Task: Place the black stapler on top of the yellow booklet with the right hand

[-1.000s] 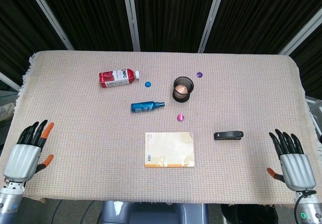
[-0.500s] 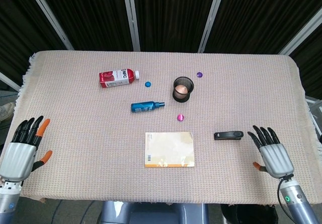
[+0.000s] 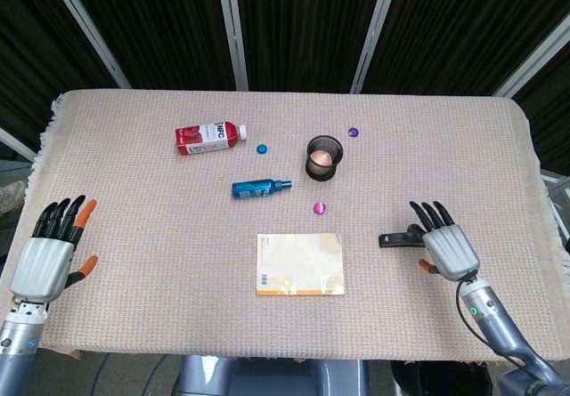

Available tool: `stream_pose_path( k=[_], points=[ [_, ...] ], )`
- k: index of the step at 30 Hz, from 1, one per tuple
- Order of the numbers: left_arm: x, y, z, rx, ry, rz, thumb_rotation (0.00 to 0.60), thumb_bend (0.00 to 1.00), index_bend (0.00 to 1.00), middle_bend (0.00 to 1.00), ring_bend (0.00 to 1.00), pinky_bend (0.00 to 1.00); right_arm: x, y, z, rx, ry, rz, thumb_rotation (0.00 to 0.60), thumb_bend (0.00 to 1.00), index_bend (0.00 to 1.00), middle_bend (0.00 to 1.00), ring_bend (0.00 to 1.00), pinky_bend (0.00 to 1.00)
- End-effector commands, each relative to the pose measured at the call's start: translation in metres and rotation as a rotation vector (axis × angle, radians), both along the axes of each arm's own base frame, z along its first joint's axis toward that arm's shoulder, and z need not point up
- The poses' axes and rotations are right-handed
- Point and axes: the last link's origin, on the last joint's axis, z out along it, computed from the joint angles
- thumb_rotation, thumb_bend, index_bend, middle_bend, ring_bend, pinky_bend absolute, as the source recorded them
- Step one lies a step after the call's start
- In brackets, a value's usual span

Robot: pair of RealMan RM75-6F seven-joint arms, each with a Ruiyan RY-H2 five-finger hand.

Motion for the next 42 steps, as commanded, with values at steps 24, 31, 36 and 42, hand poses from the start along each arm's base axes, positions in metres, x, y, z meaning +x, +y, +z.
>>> stream_pose_path(
  k=[24,31,36,42],
  points=[
    [-0.002,-0.001,-0.003,-0.015,0.016,0.022,0.6,0.25,0.0,0.0,0.0,0.08,-0.007,-0.04,-0.028,0.065,0.005,-0.032,0.6,0.25,0.51,0.06,0.0,0.0],
    [-0.001,-0.001,-0.005,-0.02,0.023,0.027,0.6,0.25,0.0,0.0,0.0,0.08,-0.012,-0.044,-0.028,0.057,-0.006,-0.039,0.6,0.3,0.58,0.1,0.0,0.0],
    [0.0,-0.001,-0.004,-0.021,0.018,0.021,0.6,0.25,0.0,0.0,0.0,0.08,-0.012,-0.041,-0.028,0.051,-0.002,-0.025,0.6,0.36,0.61,0.12,0.0,0.0],
    [0.003,-0.002,-0.002,-0.024,0.006,-0.002,0.6,0.25,0.0,0.0,0.0,0.08,0.0,-0.028,-0.024,0.025,0.017,0.019,0.6,0.36,0.61,0.12,0.0,0.0]
  ],
)
